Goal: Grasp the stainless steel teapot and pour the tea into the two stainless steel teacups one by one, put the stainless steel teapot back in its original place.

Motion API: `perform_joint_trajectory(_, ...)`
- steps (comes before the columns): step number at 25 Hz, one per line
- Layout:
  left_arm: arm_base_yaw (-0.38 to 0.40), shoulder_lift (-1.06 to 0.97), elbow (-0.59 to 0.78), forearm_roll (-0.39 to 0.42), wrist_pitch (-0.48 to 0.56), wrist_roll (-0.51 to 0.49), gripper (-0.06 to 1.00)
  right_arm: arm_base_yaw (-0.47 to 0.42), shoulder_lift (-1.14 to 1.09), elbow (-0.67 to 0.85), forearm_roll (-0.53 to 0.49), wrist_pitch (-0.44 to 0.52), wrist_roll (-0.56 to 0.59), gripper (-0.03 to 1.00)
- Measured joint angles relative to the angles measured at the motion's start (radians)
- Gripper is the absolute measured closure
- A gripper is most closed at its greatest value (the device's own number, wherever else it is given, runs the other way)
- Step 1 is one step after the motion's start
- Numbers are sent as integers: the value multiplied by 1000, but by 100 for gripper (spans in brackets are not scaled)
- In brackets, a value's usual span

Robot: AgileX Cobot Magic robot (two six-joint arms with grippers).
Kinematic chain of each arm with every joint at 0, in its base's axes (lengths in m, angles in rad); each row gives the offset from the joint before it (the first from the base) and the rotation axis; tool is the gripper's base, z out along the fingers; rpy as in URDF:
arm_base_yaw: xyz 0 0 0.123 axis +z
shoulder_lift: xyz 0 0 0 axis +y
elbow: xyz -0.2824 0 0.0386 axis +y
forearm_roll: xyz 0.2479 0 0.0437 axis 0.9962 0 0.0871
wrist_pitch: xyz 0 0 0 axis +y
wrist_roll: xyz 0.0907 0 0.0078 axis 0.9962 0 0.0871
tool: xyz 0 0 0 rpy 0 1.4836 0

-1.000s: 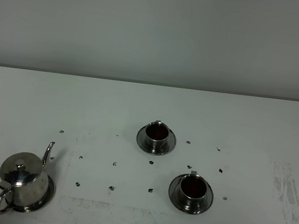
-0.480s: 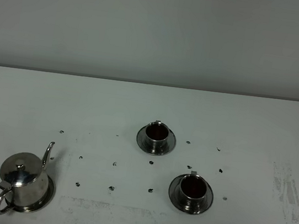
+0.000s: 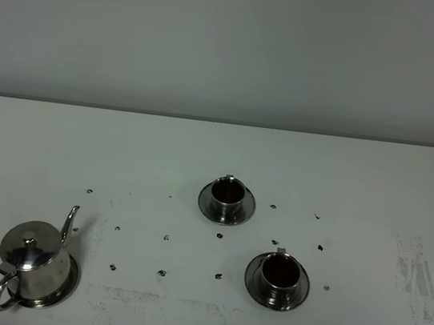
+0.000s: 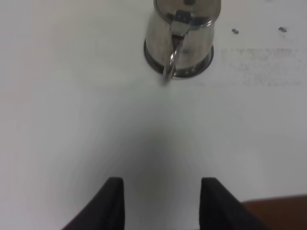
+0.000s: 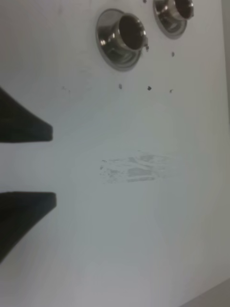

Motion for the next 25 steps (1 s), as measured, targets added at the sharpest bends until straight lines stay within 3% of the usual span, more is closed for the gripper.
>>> perform_joint_trajectory(18, 195, -124, 0, 0, 1, 0, 56, 3, 0, 0, 0, 0, 0, 73)
perform_joint_trajectory(25, 198, -125, 0, 0, 1, 0, 56, 87, 0, 0, 0, 0, 0, 73)
